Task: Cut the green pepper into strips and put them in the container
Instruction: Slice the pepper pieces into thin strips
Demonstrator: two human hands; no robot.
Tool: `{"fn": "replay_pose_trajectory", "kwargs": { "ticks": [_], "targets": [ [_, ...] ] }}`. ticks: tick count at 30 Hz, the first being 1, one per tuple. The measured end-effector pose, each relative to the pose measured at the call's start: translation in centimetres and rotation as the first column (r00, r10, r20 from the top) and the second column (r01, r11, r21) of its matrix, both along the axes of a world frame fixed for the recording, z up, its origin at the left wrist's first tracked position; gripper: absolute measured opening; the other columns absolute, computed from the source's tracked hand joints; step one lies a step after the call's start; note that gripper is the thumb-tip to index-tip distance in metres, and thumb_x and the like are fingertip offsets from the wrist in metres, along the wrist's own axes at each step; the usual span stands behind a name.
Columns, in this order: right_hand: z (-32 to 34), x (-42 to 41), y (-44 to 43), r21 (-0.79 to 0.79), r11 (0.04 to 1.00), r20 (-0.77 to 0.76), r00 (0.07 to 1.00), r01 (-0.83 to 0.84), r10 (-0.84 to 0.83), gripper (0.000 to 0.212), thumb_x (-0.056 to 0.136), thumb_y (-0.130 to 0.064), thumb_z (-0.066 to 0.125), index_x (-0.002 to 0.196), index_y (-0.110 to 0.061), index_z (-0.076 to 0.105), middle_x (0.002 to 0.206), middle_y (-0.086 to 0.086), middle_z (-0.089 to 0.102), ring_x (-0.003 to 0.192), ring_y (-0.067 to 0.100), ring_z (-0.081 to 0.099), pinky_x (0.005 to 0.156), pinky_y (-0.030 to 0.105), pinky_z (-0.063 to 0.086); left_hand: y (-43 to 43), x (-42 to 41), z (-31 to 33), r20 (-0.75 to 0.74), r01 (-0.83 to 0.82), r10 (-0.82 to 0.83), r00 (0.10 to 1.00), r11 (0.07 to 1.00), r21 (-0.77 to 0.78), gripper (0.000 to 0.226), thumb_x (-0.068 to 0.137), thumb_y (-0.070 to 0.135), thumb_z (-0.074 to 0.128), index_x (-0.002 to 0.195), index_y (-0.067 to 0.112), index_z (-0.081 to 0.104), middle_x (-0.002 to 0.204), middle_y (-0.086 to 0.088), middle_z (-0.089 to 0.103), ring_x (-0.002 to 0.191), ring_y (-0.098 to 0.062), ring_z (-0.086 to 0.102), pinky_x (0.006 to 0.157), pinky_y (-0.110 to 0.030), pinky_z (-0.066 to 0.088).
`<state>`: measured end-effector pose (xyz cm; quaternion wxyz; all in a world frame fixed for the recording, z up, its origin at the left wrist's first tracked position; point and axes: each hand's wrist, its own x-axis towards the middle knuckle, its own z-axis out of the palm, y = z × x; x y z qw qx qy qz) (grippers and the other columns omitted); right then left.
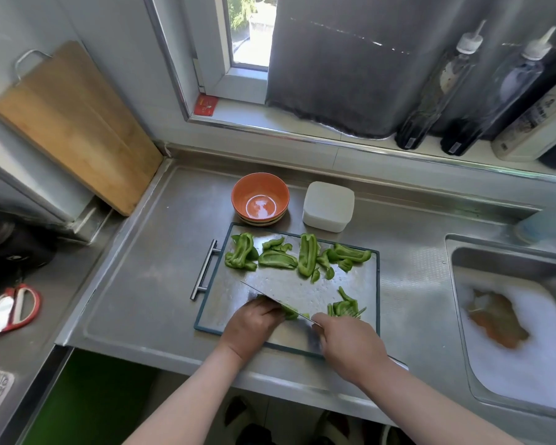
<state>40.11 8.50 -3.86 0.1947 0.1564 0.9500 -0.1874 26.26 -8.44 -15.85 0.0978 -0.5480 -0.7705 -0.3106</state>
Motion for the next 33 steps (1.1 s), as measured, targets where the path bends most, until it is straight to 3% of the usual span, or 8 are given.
{"fn": "replay_pose_trajectory", "kwargs": {
  "ticks": [6,10,15,22,26,33],
  "targets": [
    [-1.1,-1.3,-0.1,0.004,1.0,0.028,1.0,0.006,-0.006,0.02,0.1,-0.021,0.037,0.106,-0.02,0.056,0.079,0.003,0.054,0.07,0.03,0.052,0.059,0.036,0.04,0.1,0.0,0.0,0.023,-0.045,0.045,0.999,0.999,0.014,0.003,0.085,0.017,0.075,0.086,0.015,0.078,0.09,-0.001,0.073,0.082,-0.02,0.066,0.072,-0.031,0.056],
    [-1.8,-1.9,-0.1,-0.048,0.998,0.065,0.997,0.044,-0.041,0.014,0.099,-0.02,0.038,0.101,-0.018,0.051,0.084,0.008,0.059,0.075,0.032,0.055,0.065,0.04,0.048,0.0,0.1,-0.3,0.077,-0.056,0.054,0.996,0.998,0.023,0.006,0.088,0.02,0.074,0.086,0.015,0.076,0.091,0.0,0.072,0.082,-0.02,0.067,0.068,-0.032,0.056],
    [-1.9,-1.4,1.0,-0.094,0.993,0.115,0.992,0.07,-0.059,0.013,0.102,-0.024,0.039,0.091,-0.021,0.045,0.084,0.007,0.06,0.076,0.03,0.056,0.067,0.039,0.046,-0.2,0.2,-0.3,0.085,-0.064,0.062,0.994,0.998,0.024,0.009,0.09,0.02,0.073,0.083,0.015,0.074,0.091,0.0,0.071,0.083,-0.018,0.067,0.068,-0.032,0.056],
    [-2.2,-5.2,-1.0,-0.086,0.995,0.069,0.997,0.046,-0.041,0.012,0.099,-0.021,0.038,0.091,-0.019,0.047,0.086,0.011,0.06,0.077,0.034,0.058,0.066,0.04,0.048,-0.8,0.3,-0.4,0.097,-0.041,0.039,0.995,0.999,0.02,0.008,0.085,0.008,0.076,0.088,0.015,0.074,0.096,0.0,0.071,0.089,-0.018,0.067,0.071,-0.033,0.056],
    [-1.5,-4.0,-0.8,-0.065,0.998,0.027,0.999,0.028,-0.026,0.023,0.104,-0.032,0.036,0.097,-0.018,0.055,0.089,0.012,0.064,0.079,0.035,0.059,0.067,0.041,0.05,-0.6,0.1,-0.1,0.1,-0.045,0.042,0.994,0.998,0.032,0.007,0.083,0.009,0.077,0.086,0.015,0.076,0.093,0.0,0.072,0.086,-0.019,0.068,0.071,-0.031,0.057],
    [-1.2,-1.3,-1.1,-0.013,1.0,-0.015,1.0,0.018,-0.018,0.021,0.103,-0.03,0.035,0.096,-0.02,0.052,0.081,0.006,0.064,0.071,0.031,0.057,0.064,0.042,0.05,-0.5,0.0,0.1,0.077,-0.063,0.065,0.995,0.998,-0.023,0.005,0.081,0.016,0.074,0.082,0.021,0.077,0.091,0.005,0.073,0.086,-0.016,0.065,0.061,-0.03,0.056]
  ]
}}
